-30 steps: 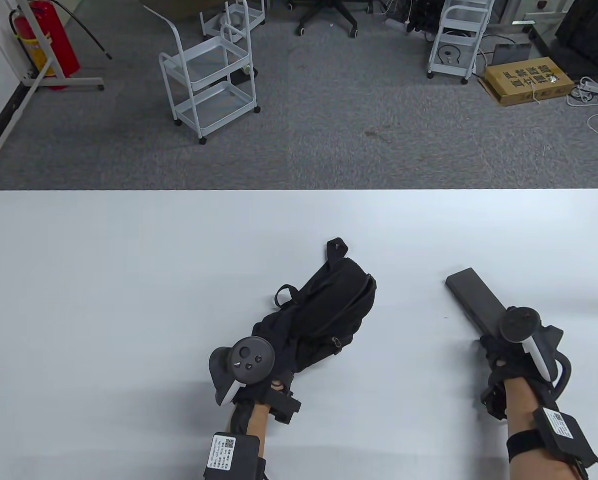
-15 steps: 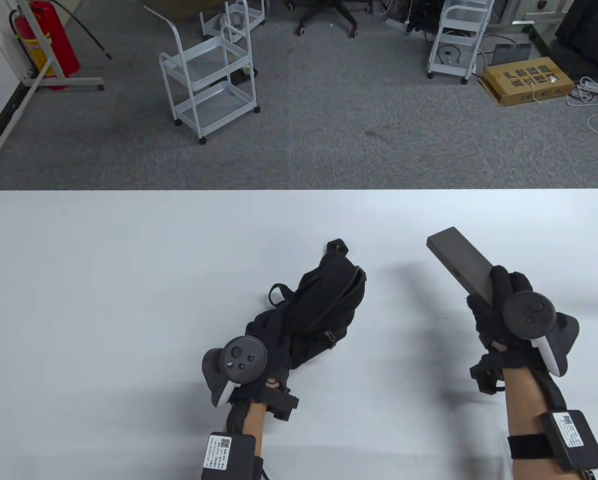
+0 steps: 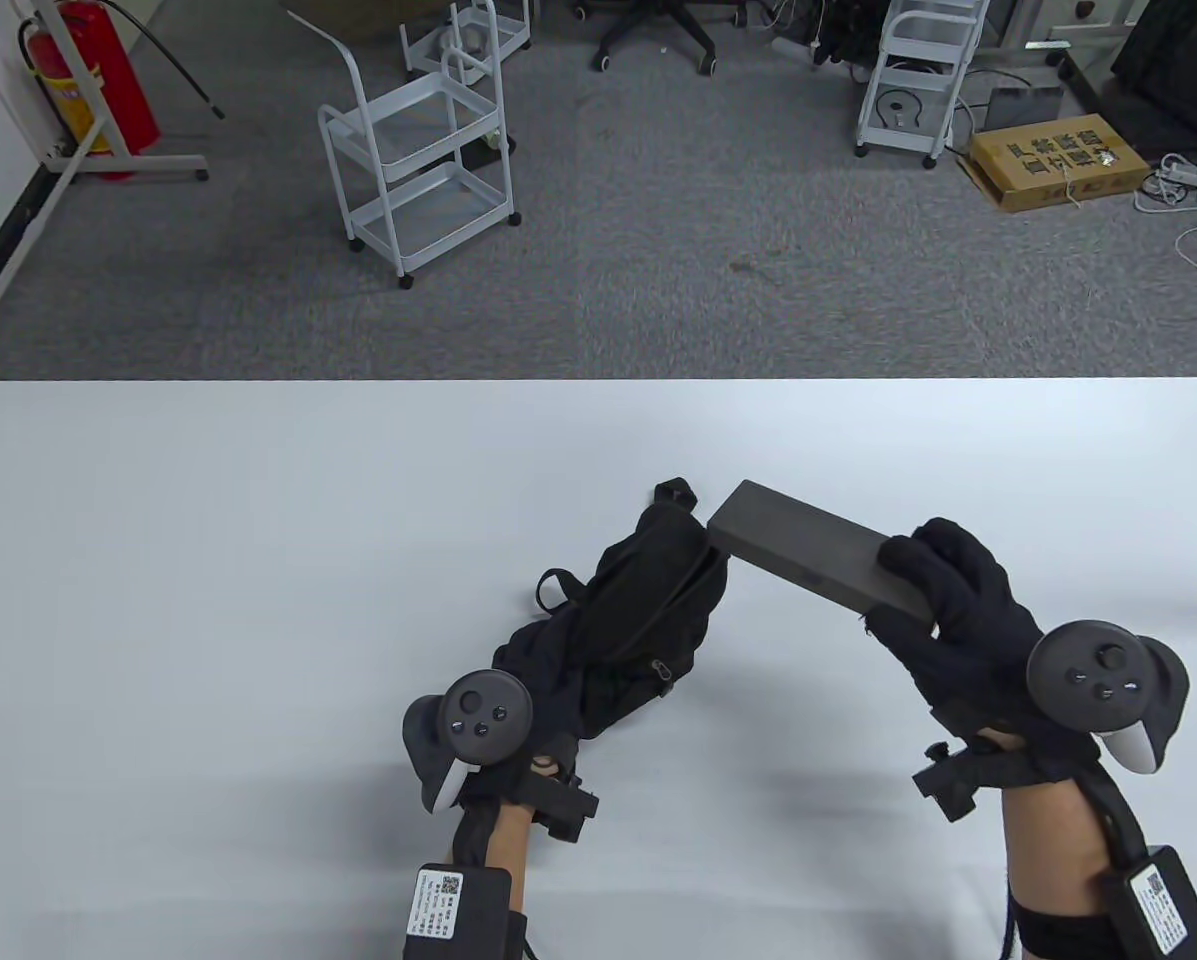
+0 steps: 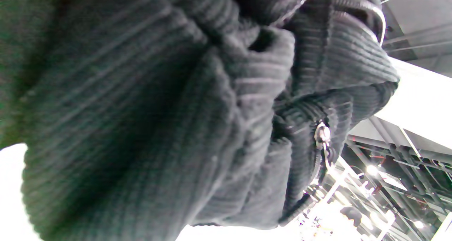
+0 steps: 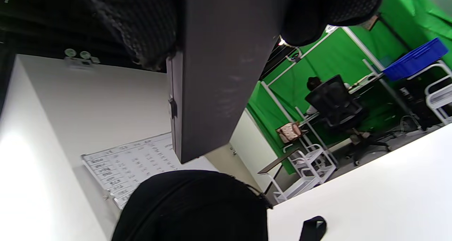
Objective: Put stationery box into the backpack's main compartment
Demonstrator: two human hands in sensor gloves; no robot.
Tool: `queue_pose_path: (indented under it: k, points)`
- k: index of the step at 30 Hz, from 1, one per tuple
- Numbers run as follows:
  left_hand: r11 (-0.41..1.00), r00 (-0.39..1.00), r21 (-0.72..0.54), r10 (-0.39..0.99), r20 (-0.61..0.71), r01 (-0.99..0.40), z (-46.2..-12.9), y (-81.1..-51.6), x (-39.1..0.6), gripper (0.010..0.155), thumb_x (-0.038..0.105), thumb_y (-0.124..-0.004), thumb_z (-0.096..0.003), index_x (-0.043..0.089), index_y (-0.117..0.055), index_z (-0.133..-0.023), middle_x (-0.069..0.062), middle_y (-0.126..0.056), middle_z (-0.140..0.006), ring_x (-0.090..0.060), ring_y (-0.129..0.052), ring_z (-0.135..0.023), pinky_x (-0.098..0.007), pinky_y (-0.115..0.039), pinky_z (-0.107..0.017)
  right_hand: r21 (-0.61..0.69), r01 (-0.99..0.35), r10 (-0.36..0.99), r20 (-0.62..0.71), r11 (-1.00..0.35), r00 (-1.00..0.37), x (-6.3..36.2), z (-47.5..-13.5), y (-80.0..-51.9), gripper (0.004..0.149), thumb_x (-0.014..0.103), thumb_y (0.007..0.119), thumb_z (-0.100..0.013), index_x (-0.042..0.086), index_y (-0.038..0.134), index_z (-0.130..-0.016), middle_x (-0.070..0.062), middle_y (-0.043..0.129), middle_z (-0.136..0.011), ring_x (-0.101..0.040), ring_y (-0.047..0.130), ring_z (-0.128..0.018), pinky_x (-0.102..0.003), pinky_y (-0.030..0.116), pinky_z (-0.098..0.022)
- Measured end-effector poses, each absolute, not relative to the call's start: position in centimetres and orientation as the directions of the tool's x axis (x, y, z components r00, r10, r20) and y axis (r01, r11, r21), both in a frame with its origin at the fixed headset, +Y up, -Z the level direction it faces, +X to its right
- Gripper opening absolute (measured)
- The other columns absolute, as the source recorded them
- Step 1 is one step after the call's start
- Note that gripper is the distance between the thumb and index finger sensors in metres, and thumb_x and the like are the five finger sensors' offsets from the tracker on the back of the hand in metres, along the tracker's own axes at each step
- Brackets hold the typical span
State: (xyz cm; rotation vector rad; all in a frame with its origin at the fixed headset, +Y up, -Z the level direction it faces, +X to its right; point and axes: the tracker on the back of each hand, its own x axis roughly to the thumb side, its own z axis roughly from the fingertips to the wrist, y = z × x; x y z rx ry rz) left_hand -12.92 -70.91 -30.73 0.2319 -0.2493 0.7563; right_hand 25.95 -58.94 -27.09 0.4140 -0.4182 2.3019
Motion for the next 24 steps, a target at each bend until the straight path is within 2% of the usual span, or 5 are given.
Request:
queue_pose_path:
  k: [14,24]
  points:
    - [0.708,0.697,0.108,0.638,0.326,-0.698,-30.7,-71.0,-12.7,0.052,0.025,-0.066,-0.0534,0.012,-0.070,-0.104,-0.018,-0.074,-0.096,-0.044,-0.080,-0.077,-0.058,-0.082,-0.050,-0.162,-0.662,0.517,0.501,-0.732,-0.694,23.5,-25.0,-57.5,0.057,0.049,0.075,-0.057,0.020,0.067,-0.106,-0.018,0.046,-0.117,-0.052,0.066,-0.090,-0.069,0.054,-0.070]
    - [0.736,0.709,0.100,0.592,0.384,-0.669,-30.5,-70.8,-11.7,0.052,0.025,-0.067,-0.0531,0.013,-0.071,-0.104,-0.018,-0.074,-0.096,-0.044,-0.079,-0.078,-0.058,-0.081,-0.050,-0.158,-0.603,0.471,0.484,-0.782,-0.737,22.5,-25.2,-58.0,0.057,0.050,0.074,-0.057,0.019,0.068,-0.105,-0.019,0.049,-0.116,-0.052,0.068,-0.088,-0.069,0.055,-0.069]
